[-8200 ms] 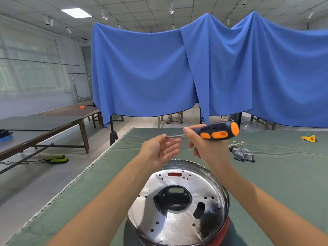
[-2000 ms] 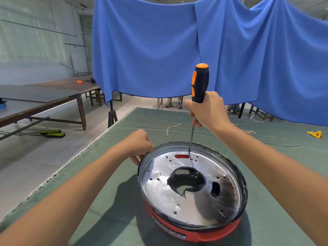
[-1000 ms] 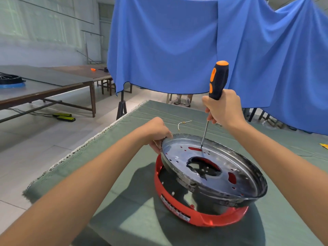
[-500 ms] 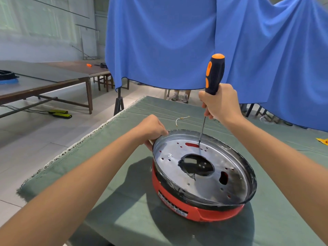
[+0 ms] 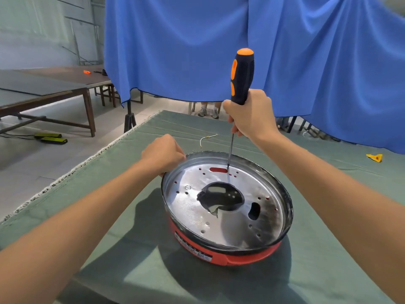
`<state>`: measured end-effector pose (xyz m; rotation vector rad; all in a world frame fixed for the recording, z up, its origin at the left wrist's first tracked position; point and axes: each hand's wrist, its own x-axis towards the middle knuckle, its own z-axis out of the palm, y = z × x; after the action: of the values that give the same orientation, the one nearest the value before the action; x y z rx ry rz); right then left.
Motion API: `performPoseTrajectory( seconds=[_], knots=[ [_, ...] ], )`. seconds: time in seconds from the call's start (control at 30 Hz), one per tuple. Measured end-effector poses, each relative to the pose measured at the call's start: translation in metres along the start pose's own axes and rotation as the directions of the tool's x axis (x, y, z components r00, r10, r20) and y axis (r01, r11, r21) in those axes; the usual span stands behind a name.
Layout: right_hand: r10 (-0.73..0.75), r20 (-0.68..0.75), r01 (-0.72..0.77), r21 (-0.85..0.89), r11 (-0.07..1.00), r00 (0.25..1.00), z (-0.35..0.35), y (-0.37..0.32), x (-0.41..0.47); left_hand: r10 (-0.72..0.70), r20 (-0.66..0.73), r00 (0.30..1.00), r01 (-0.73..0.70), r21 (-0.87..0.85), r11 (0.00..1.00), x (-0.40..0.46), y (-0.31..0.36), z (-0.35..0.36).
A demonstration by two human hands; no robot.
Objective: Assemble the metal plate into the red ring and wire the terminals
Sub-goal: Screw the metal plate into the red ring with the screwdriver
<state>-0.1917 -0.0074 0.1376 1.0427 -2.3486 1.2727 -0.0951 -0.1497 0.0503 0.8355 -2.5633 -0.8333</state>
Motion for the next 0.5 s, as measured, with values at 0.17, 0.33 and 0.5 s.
performPoseTrajectory(
  seconds=[0.17,0.33,0.5],
  knots=[
    [-0.027,-0.019,0.027,0.009,1.000,0.999,0.001,0.001,0.003,0.017,-0.080,0.997,-0.015,0.018,1.000,0.002,-0.011,0.014],
    [-0.032,-0.060,0.036,0.064,0.997,0.998,0.009,0.009,0.006,-0.004,-0.129,0.992,0.001,-0.029,1.000,0.006,-0.014,0.023],
    [-0.067,-0.112,0.074,0.060,0.995,0.991,0.017,0.013,0.009,0.002,-0.084,0.996,-0.002,0.006,1.000,0.013,-0.015,0.025]
  ],
)
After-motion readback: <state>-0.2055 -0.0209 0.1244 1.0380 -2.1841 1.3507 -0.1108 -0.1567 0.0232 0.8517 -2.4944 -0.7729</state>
